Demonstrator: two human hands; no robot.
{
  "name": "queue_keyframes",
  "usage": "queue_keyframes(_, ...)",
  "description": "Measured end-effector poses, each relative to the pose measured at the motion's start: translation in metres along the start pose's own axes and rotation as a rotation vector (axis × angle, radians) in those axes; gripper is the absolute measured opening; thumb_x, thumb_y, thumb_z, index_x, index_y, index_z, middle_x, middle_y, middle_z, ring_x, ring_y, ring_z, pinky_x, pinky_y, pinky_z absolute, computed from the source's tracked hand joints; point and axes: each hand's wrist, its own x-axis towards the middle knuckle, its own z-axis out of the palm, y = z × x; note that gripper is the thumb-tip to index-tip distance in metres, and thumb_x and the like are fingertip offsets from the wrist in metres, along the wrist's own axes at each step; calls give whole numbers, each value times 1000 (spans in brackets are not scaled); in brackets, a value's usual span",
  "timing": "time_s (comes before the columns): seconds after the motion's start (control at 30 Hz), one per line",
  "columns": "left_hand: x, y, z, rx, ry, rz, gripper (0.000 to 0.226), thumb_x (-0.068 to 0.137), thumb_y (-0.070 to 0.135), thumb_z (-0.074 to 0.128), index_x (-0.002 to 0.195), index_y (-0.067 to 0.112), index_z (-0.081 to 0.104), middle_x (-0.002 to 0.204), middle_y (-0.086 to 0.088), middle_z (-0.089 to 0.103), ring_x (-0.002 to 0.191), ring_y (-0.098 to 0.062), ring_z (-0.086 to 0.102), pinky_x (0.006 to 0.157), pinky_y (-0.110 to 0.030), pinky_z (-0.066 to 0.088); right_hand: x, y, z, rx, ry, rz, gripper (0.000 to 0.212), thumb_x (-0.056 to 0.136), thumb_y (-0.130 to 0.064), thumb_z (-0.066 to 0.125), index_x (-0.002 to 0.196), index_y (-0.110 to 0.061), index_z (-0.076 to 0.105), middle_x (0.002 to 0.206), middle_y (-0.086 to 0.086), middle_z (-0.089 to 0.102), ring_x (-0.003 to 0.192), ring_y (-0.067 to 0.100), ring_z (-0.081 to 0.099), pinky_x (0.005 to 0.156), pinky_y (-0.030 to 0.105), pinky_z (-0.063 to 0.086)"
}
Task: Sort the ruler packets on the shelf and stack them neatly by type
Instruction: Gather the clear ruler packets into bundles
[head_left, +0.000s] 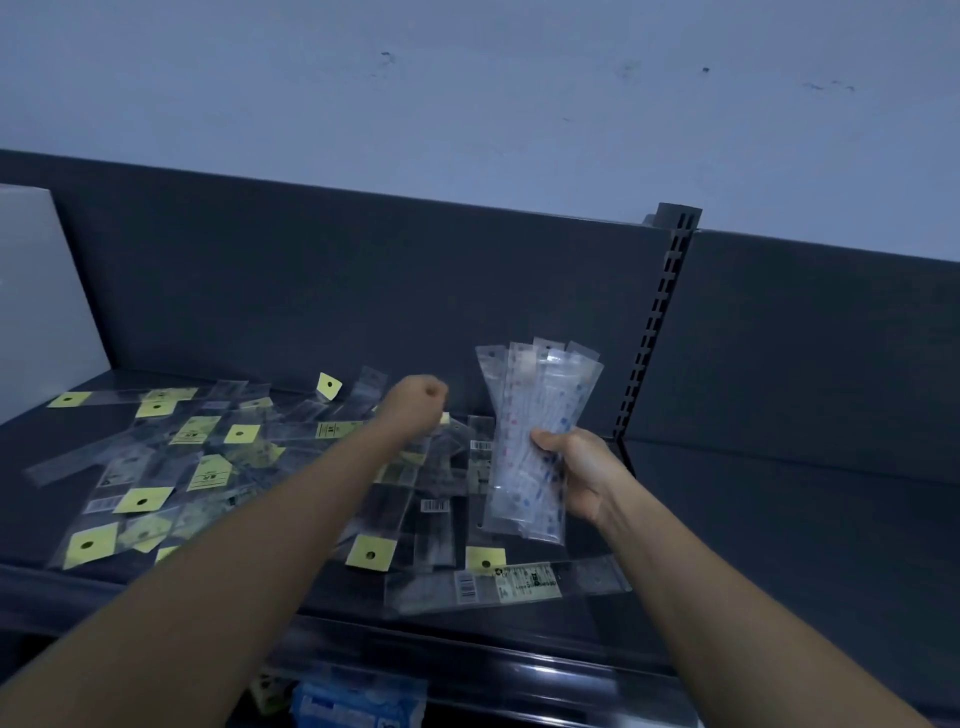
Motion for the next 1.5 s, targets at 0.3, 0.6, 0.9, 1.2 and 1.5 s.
queue_keyframes(0.3, -10, -30, -33, 781, -351, -4, 46, 85, 36, 69, 123, 13, 60, 125, -5, 59, 108, -23, 56, 88, -32, 47, 12, 13, 15, -106, 12, 81, 14, 93, 4, 53, 104, -1, 61, 101, 17, 67, 89, 31, 66, 71, 47, 53)
queue_keyframes(0.6, -18, -25, -10, 163, -613, 69, 74, 77, 15, 80, 140, 31, 43, 131, 6, 55, 125, -18, 48, 107, -38, 40, 24, 14, 21, -159, 77, 85, 15, 93, 5, 53, 104, -1, 61, 105, 19, 66, 97, 35, 64, 85, 51, 52)
queue_keyframes(0.9, -4, -22, -1, 537, -586, 57, 39, 72, 39, 82, 98, 15, 65, 92, 2, 60, 86, -18, 57, 72, -31, 42, 23, 6, 5, -169, 144, 72, 20, 92, 3, 53, 111, -1, 59, 106, 18, 67, 92, 33, 65, 80, 49, 52)
queue_keyframes(1.2, 9, -1, 8, 243, -125, 139, 28, 90, 29, 63, 71, 11, 53, 72, -2, 53, 66, -15, 48, 58, -27, 37, 18, -6, -3, -41, 201, -22, 30, 92, 0, 55, 122, -1, 54, 106, 17, 67, 91, 32, 66, 73, 46, 56)
queue_keyframes(1.5, 6, 13, 35, -179, -347, -68, 49, 83, -9, 55, 129, 9, 52, 122, -13, 57, 105, -26, 58, 85, -37, 52, 12, -6, -12, -22, 220, -37, 29, 91, 1, 56, 120, 0, 54, 100, 16, 67, 88, 32, 66, 74, 46, 54)
